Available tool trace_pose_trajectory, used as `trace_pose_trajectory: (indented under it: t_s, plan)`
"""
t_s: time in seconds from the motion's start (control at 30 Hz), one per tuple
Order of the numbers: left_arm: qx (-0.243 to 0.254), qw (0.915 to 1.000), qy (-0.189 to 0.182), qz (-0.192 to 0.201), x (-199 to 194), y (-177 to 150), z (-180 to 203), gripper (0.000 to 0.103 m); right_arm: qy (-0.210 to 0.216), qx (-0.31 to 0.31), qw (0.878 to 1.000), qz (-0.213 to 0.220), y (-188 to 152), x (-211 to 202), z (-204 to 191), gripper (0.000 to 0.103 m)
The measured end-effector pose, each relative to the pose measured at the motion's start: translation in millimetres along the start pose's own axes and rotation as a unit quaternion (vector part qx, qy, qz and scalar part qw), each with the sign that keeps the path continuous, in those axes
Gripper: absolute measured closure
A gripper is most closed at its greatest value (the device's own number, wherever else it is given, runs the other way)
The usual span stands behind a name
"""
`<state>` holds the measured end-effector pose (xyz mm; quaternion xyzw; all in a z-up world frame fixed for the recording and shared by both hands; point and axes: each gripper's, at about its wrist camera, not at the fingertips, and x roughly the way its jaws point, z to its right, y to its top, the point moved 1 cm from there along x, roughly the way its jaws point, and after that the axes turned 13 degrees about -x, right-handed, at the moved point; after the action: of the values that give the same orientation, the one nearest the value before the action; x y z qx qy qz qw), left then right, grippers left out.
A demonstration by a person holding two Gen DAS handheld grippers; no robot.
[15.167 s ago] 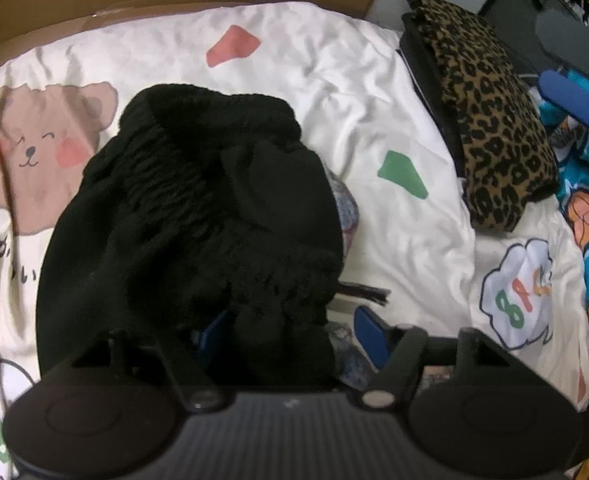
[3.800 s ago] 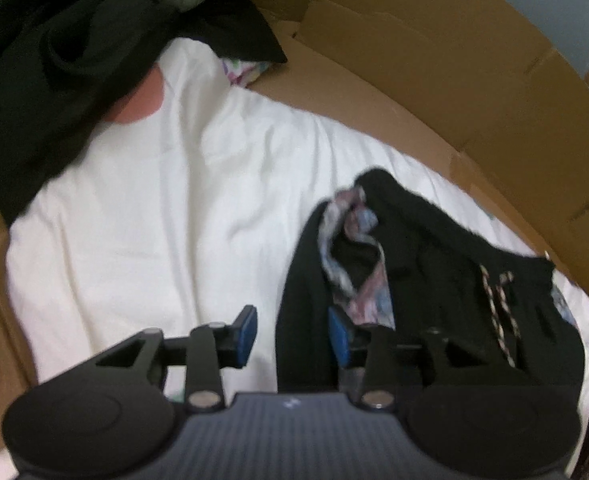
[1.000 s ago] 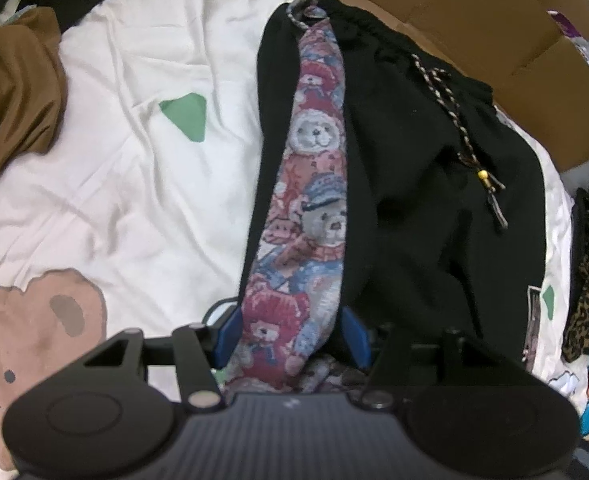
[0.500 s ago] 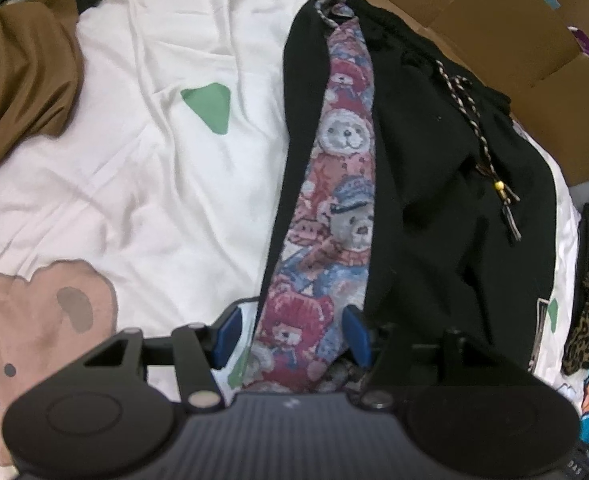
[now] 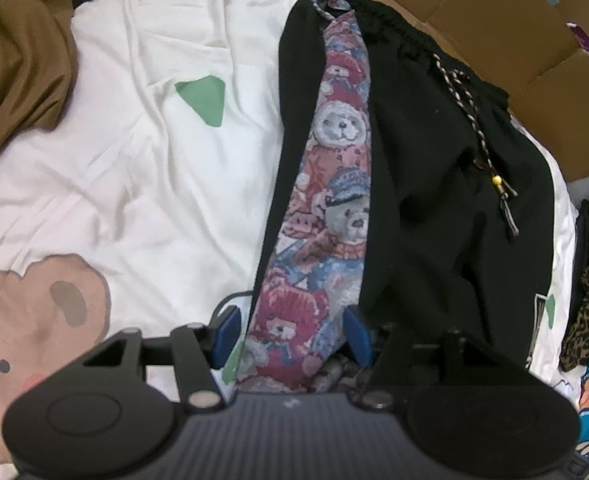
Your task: Fold clothes
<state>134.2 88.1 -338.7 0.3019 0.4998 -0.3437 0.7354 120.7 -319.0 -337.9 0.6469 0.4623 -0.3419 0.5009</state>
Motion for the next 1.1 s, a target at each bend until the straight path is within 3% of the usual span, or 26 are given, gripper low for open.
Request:
trace_pose_trajectory:
  t_s: [0.2,0.3,0.33,0.43,0.53,0.83,1.0,1.1]
  plan:
    - [-0.007,1.0000,0.000,-0.003,3,-1,-7,0.043,-0.026,-0.016,0.999,-0.011,0,9,-5,0.068]
    - [-0.008,0.9999,0.000,-0.006,5,-3,-9,0.043,-0.041,-0.028,0.999,-0.012,0,10,-6,0.081]
    - [-0.009,0.9999,0.000,-0.006,5,-3,-9,0.043,-0.042,-0.028,0.999,-0.013,1,10,-5,0.092]
    - [-0.010,0.9999,0.000,-0.007,6,-4,-11,0.043,-0.028,-0.007,0.999,-0.018,3,5,5,0.102]
    - [-0.011,0.9999,0.002,-0.005,7,-4,-13,0.043,-0.021,0.013,1.000,-0.010,4,-6,16,0.103]
    - [-0.006,0.9999,0.008,-0.004,10,-11,-12,0.042,-0.057,0.024,0.998,0.019,0,-40,66,0.103]
    - [-0.004,0.9999,0.011,-0.004,13,-13,-11,0.042,-0.010,0.047,0.999,0.024,-1,-36,95,0.102]
    - [-0.004,0.9999,0.012,-0.004,14,-14,-13,0.042,0.030,0.102,0.994,0.032,-8,-37,109,0.099]
